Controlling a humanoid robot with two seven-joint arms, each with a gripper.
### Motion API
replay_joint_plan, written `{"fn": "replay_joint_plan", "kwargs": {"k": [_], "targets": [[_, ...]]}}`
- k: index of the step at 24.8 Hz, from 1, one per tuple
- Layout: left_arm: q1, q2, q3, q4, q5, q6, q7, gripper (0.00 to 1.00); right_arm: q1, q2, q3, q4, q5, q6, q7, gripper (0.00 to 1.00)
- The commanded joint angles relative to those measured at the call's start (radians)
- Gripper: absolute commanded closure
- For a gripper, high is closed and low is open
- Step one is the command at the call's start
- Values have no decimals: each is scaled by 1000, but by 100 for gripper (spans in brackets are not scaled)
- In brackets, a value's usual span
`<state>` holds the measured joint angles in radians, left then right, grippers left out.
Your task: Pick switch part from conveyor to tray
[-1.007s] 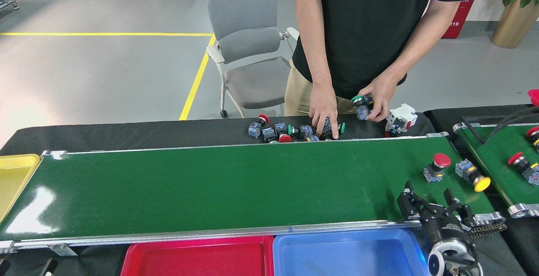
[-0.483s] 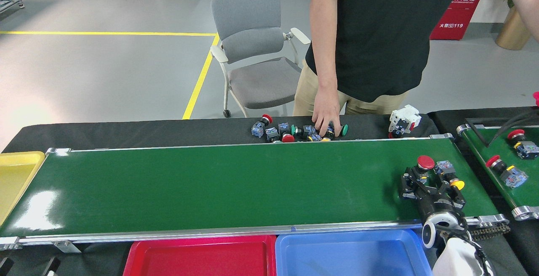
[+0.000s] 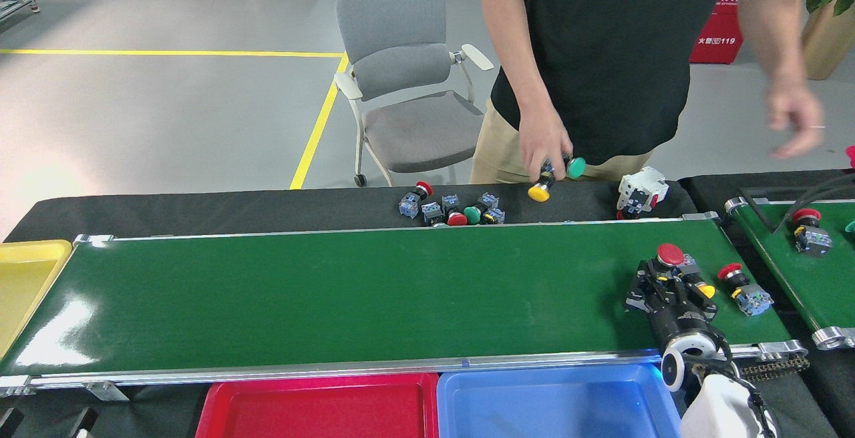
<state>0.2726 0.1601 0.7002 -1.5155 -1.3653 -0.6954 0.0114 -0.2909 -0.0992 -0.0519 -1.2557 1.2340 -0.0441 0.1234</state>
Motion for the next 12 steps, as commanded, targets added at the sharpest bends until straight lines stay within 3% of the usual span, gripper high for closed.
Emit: {"fn": "replay_joint_plan", "kwargs": {"k": [1,6,9,12], "targets": [[-6,7,5,-9,6,-3,7,0,41,18,10,-109,-2,-82,13,97],[-6,6,5,-6,8,-3,7,0,162,112,164,-284,-1,-266,27,90],[-7,7,5,11,11,-3,9,0,230,118,323,-357,-1,-335,27,88],[-12,7,5,29,23,-3,9,0,251,115,443,-353,5,-329,32,81]]}}
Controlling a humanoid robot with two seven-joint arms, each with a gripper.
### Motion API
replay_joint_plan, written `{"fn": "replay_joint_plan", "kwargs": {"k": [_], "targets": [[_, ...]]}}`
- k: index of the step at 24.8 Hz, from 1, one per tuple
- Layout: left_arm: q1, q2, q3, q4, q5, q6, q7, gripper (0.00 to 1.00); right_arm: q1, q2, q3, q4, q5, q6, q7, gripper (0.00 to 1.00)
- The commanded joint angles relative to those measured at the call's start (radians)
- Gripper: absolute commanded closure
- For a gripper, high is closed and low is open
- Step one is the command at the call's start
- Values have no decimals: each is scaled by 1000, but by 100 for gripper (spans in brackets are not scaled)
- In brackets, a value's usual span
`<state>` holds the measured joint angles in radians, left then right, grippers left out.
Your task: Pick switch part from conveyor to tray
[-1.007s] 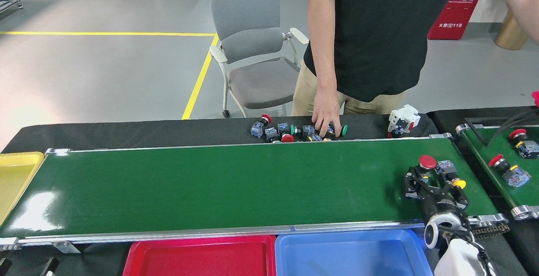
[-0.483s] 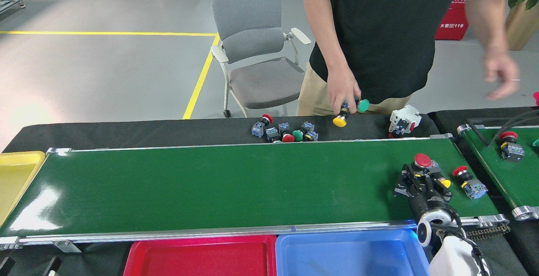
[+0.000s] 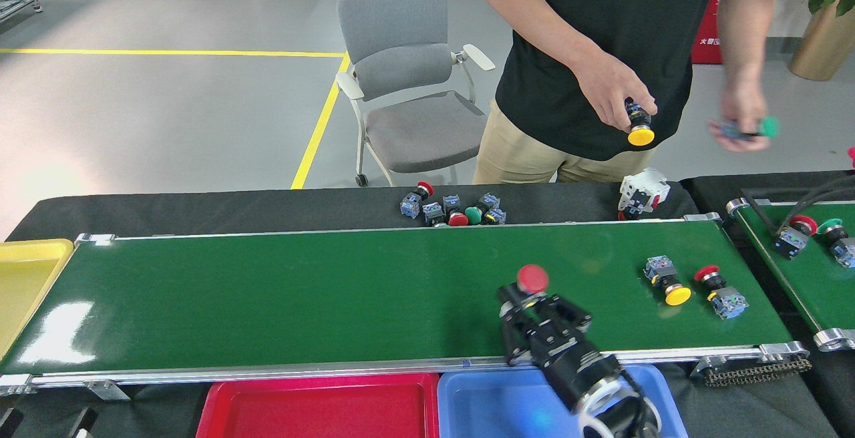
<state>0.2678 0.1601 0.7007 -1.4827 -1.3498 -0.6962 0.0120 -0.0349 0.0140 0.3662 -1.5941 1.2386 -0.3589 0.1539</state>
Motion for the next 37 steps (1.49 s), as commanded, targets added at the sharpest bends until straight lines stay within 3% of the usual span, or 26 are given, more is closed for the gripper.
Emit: {"fn": "replay_joint_plan", "kwargs": {"k": [1,3,12,17,21,24,27,31,37], "targets": [[-9,7,5,-1,18,-2,8,0,4,1,57,-15,5,-9,3,66],[-10,7,6,2,26,-2,6,0,16,8,73,-14,2,0,7,0],[-36,10,3,1,27,0,6,0,-8,26,56,-37,-2,26,35,0],[-38,13,5,-1,27,-3,6,0,-85,60,-130,-52,-2,284,26,1],[-38,15,5,-1,29,-5,6,0,-85,14,-227,-56,7,442,-25,1],[-35,13,14,1,27,-5,6,0,4,-75,-247,-93,7,460,-89,1],[-28,12,16,1,29,-5,6,0,174,-117,-279,-181,4,449,-152,0],[-27,12,16,1,29,-5,6,0,293,-141,-283,-176,5,448,-294,0],[-28,15,5,2,27,-3,6,0,291,-135,-277,-175,5,451,-266,0]]}}
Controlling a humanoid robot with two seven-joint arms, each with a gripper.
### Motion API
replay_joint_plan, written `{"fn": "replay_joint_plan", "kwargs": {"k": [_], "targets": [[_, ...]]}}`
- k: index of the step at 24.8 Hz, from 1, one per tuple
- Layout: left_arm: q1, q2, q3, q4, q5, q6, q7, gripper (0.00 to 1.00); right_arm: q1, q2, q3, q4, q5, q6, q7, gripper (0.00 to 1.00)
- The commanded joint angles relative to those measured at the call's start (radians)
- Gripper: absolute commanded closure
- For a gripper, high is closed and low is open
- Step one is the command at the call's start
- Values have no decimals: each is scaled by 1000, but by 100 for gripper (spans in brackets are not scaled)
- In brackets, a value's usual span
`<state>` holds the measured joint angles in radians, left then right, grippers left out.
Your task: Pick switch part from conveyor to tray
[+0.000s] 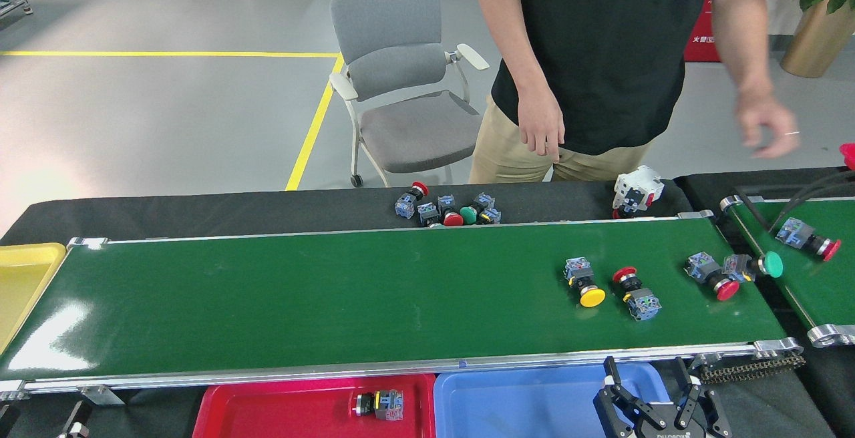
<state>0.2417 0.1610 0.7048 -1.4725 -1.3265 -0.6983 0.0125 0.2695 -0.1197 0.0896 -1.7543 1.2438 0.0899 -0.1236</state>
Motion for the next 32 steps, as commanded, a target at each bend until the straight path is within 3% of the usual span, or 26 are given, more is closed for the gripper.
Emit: {"fn": "replay_joint_plan", "kwargs": {"k": [1,5,9,15,18,20,21,24,27,30,32], "targets": [[-7,19,1,-8,4,-1,6,0,-35,8,16,-10,2,4,44,0],[-9,19,1,-8,3,-1,6,0,-173,77,96,67,29,19,173,1],[-7,20,1,-6,3,-1,7,0,-299,156,128,199,135,74,251,2],[-7,20,-1,-6,1,-1,6,0,-477,204,150,395,140,132,271,4],[-9,20,-1,-6,0,-1,6,0,-543,212,199,496,129,132,272,36],[-9,20,-2,-6,0,-1,6,0,-575,212,231,556,126,132,272,50],[-9,20,-2,-8,0,-1,6,0,-579,215,232,564,121,132,271,58],[-9,22,-2,-8,0,-1,6,0,-581,210,234,559,98,125,271,70],[-9,22,-1,-8,0,-1,6,0,-584,207,234,542,85,109,271,73],[-10,22,-1,-8,0,-1,6,0,-543,203,240,417,82,57,272,73],[-10,20,1,-6,0,-1,6,0,-454,203,242,288,78,-44,274,73]]}}
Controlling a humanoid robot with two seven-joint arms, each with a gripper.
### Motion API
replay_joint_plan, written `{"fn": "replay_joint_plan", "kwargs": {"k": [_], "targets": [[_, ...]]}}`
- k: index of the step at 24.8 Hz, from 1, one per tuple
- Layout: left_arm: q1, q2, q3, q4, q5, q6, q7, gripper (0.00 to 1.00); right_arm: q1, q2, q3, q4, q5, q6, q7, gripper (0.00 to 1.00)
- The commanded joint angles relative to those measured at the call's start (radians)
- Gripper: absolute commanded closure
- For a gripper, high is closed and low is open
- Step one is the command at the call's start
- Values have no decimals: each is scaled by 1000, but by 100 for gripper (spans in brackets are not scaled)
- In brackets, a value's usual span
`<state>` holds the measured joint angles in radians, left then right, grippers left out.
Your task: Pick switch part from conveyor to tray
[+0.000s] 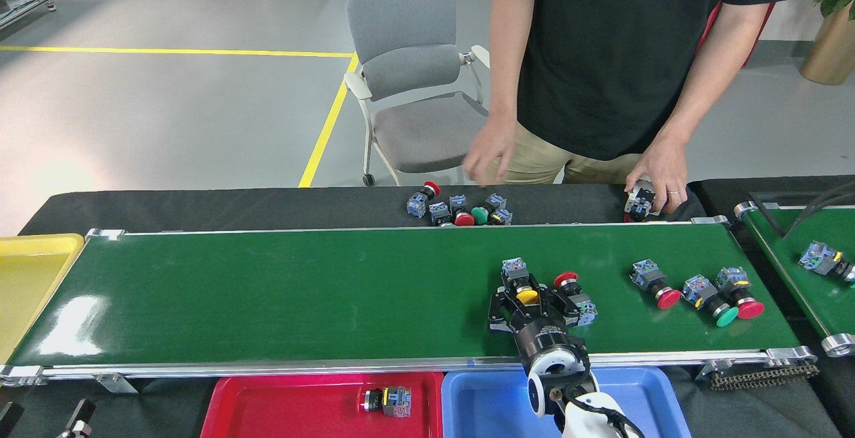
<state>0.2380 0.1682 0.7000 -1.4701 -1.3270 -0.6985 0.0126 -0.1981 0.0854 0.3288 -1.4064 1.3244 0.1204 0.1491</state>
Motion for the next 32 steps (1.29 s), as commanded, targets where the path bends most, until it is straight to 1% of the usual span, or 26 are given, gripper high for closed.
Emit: {"fn": "replay_joint_plan", "kwargs": {"k": [1,4,6,8,9,10,11,12,17,19,22,25,27,29,30,32], "targets": [[-6,13,6,-9,0,-1,6,0,54,-4,3,-111,-4,-128,1,73],[-8,13,6,-9,0,-1,6,0,184,-3,4,-249,-4,-398,1,71],[-8,14,6,-10,2,-1,6,0,243,2,25,-272,-2,-562,12,69],[-8,13,6,-9,3,-1,6,0,281,-1,61,-273,-2,-648,21,65],[-8,13,6,-9,3,-1,6,0,293,-3,84,-272,1,-656,21,58],[-8,13,6,-10,3,-1,6,0,304,-6,110,-270,1,-656,23,39],[-8,13,6,-10,3,-1,6,0,313,-6,128,-270,1,-656,32,8],[-8,13,6,-10,3,-1,6,0,319,-6,134,-270,1,-659,55,0],[-9,11,6,-12,5,-1,6,0,310,5,131,-272,-4,-654,78,0],[-9,11,6,-10,5,-1,6,0,304,16,104,-281,-5,-628,76,0],[-9,13,6,-10,5,-1,6,0,256,62,6,-299,-5,-489,72,0],[-8,13,6,-10,5,-1,6,0,218,68,-83,-299,-4,-280,70,0],[-8,13,6,-10,5,-1,6,0,217,56,-109,-299,-4,-173,63,0],[-8,11,6,-10,5,-1,6,0,229,13,-168,-299,-4,-91,7,0],[-8,11,6,-10,5,-1,6,0,236,-6,-191,-299,-4,-79,-25,0],[-6,11,6,-10,5,-1,6,0,315,-46,-235,-301,-5,-76,-141,0]]}}
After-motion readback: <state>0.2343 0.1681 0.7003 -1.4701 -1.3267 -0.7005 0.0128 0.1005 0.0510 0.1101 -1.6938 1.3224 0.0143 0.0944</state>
